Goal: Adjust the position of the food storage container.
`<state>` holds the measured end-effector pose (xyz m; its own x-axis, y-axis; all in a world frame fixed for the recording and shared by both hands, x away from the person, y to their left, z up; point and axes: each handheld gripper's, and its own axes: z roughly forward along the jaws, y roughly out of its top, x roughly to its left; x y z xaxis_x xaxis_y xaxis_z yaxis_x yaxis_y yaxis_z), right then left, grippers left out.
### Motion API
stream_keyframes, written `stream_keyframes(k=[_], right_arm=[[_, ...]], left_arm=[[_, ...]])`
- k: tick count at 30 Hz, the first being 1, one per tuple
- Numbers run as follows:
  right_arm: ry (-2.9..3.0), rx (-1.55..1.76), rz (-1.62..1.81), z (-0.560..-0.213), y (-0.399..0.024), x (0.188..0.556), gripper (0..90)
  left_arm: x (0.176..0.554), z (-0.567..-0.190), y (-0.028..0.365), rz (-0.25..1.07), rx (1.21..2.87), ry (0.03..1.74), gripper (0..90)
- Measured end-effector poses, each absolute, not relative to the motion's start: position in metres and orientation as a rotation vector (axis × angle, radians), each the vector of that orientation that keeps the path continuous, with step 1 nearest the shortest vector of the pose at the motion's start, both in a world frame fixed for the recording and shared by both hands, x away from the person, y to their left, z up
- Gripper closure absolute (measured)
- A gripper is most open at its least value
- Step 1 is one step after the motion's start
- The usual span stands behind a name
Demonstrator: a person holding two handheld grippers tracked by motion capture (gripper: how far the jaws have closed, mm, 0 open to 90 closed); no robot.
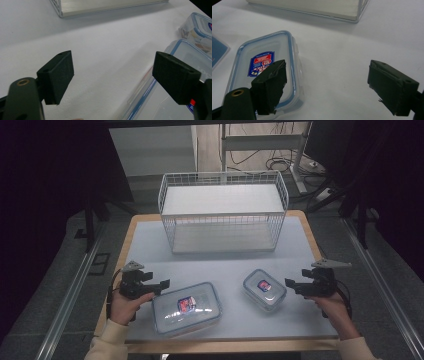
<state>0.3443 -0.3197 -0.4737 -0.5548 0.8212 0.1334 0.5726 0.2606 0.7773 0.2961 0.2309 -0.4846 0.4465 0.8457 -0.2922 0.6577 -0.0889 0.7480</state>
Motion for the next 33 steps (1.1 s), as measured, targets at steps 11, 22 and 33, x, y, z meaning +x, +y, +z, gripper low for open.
stream_keyframes(k=[11, 22, 33], right_arm=[[2.222, 1.299, 1.219, -0.472, -0.321, 0.343, 18.9], [2.183, 1.297, 1.242, -0.466, -0.32, 0.339, 20.6], [2.203, 1.309, 1.221, -0.473, -0.316, 0.34, 20.7]], left_arm=[[0.286, -0.47, 0.229, 0.216, 1.829, 1.211, 59.9], [0.271, -0.457, 0.216, 0.119, 1.877, 1.067, 90.0], [0.238, -0.457, 0.16, -0.009, 2.048, 0.857, 90.0]])
